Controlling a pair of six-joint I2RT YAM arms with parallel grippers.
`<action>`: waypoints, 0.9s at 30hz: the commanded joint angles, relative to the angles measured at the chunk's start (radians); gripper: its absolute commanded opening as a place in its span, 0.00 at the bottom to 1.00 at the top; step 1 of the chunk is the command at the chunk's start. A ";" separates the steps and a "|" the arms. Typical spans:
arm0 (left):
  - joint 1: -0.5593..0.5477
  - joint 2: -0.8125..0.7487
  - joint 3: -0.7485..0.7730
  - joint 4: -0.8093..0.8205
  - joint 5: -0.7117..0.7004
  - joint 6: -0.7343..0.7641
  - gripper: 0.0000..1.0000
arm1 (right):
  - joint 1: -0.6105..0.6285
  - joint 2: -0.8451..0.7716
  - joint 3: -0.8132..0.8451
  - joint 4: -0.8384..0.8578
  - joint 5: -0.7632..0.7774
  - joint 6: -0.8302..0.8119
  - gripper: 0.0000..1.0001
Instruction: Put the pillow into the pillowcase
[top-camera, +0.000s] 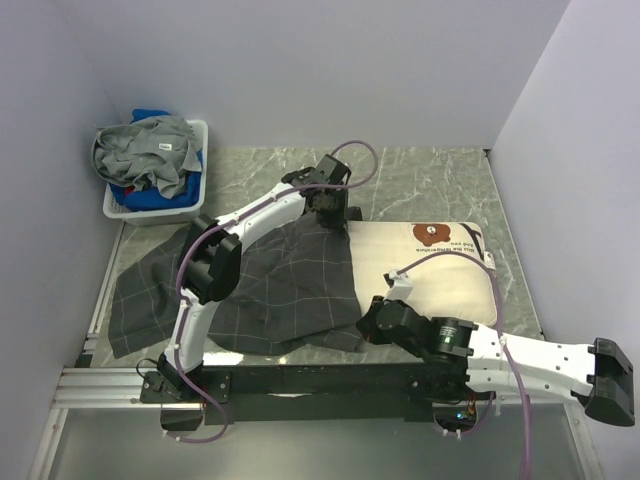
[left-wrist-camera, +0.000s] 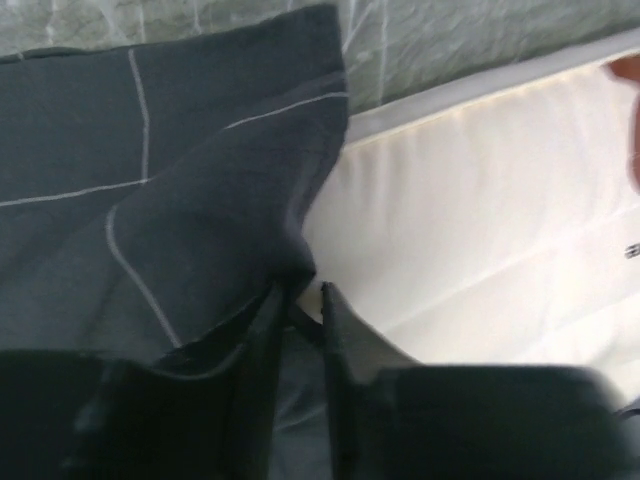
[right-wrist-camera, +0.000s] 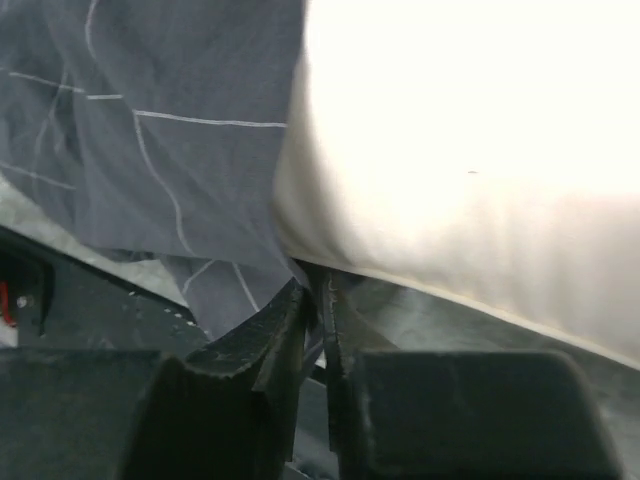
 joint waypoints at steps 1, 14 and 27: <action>-0.005 -0.053 0.028 0.057 0.007 -0.014 0.35 | -0.019 -0.007 0.095 -0.103 0.106 -0.010 0.22; -0.003 -0.318 -0.024 0.000 -0.236 -0.012 0.95 | -0.117 -0.140 0.311 -0.461 0.327 -0.031 1.00; -0.229 -0.498 -0.326 0.023 -0.478 -0.116 0.99 | -1.144 0.287 0.438 -0.096 -0.282 -0.481 1.00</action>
